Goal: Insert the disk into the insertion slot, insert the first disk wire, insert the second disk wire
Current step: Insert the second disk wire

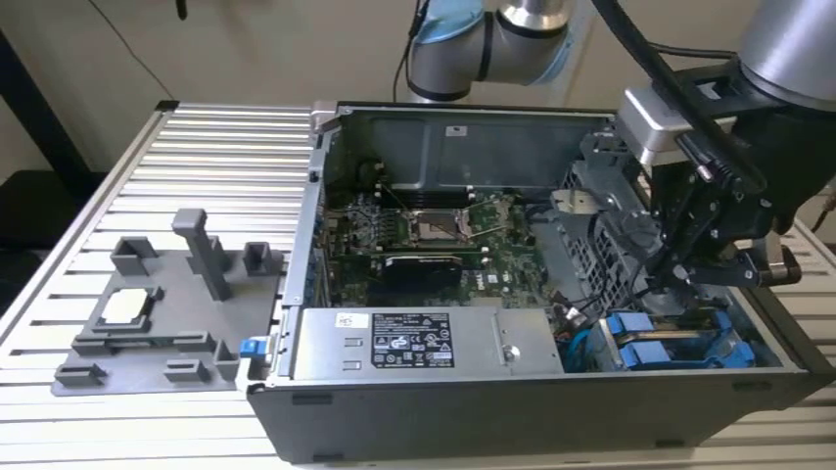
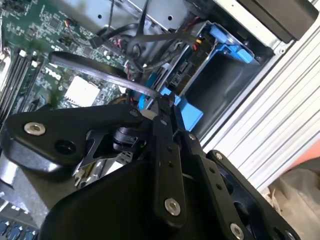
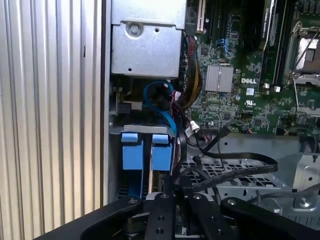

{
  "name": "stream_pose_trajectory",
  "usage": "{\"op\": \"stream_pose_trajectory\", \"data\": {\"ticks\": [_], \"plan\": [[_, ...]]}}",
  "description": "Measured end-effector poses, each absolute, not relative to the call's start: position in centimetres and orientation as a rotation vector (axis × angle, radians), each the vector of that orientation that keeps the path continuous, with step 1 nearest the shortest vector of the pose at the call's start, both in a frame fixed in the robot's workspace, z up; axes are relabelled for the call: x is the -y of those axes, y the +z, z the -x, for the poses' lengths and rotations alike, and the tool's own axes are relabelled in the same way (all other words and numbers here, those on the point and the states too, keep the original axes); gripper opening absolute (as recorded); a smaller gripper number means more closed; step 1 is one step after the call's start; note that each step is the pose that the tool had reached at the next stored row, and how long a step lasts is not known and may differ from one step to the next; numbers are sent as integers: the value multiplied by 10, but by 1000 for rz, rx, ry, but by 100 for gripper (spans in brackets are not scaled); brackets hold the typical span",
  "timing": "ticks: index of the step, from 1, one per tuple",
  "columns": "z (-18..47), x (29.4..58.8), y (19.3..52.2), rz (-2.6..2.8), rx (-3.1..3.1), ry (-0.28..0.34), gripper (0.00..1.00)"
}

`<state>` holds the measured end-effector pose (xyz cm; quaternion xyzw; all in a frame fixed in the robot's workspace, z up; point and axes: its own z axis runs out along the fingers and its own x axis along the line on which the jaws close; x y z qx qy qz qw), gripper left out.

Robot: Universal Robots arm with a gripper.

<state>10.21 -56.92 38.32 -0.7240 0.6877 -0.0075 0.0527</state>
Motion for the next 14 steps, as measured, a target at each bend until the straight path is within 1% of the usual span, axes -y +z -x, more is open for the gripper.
{"op": "stream_pose_trajectory", "data": {"ticks": [10,14], "plan": [[-128,569,383,2243,-2136,78,16],[-137,570,383,2252,-2147,102,16]]}}
